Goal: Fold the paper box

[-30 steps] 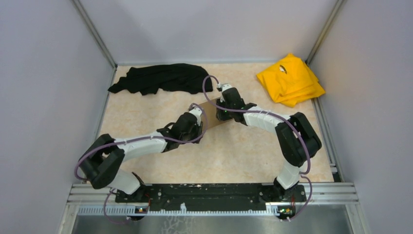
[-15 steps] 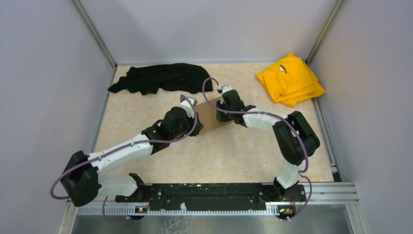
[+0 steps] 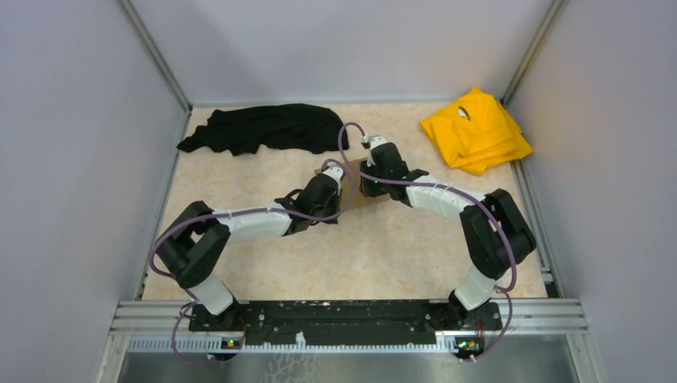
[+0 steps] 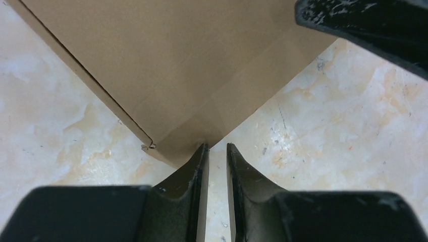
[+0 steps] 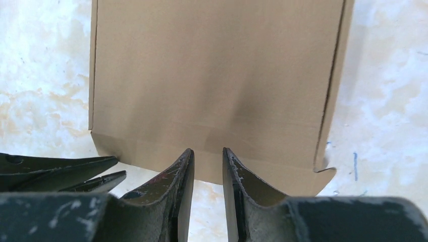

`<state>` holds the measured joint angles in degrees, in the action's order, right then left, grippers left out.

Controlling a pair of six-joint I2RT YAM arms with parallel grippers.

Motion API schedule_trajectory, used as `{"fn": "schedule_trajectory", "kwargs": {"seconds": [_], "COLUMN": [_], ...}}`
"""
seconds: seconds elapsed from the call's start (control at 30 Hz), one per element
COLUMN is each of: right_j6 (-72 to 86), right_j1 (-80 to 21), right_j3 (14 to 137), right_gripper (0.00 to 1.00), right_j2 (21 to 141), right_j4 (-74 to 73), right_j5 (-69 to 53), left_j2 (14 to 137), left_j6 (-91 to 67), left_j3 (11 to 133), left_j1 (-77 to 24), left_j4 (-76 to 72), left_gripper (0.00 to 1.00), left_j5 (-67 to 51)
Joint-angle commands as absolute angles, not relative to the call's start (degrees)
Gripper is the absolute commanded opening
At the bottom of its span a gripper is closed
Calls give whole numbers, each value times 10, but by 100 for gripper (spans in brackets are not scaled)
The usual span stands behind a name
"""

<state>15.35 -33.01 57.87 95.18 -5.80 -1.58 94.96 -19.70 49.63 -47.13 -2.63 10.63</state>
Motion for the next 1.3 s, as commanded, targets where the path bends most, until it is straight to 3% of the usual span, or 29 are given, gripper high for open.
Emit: {"fn": "schedule_trajectory", "kwargs": {"seconds": [0.0,0.3,0.53,0.67,1.07,1.27], "right_j6": [136,123,118,115,106,124], "right_j1": [-313,-295,-292,-290,-279,-264], "right_j3": [605,594,579,585,594,569], "right_gripper": [27,27,27,27,27,29], "right_j2": [925,976,989,979,975,918], "right_j4": [-53,-34,-25,-27,-38,-25], "right_j5": [-19,-8,-3,-3,-2,-19], "left_j2": [958,921,877,894,1016,950], "left_j6": [-196,-188,-178,-172,-179,-172], "left_j3": [518,529,542,542,548,536], "left_j1": [-465,-461,-445,-426,-401,-394], "left_j4": [-33,-14,-14,-29,-50,-34], "left_gripper": [25,26,32,34,27,30], "left_j5": [122,103,72,69,38,48]}}
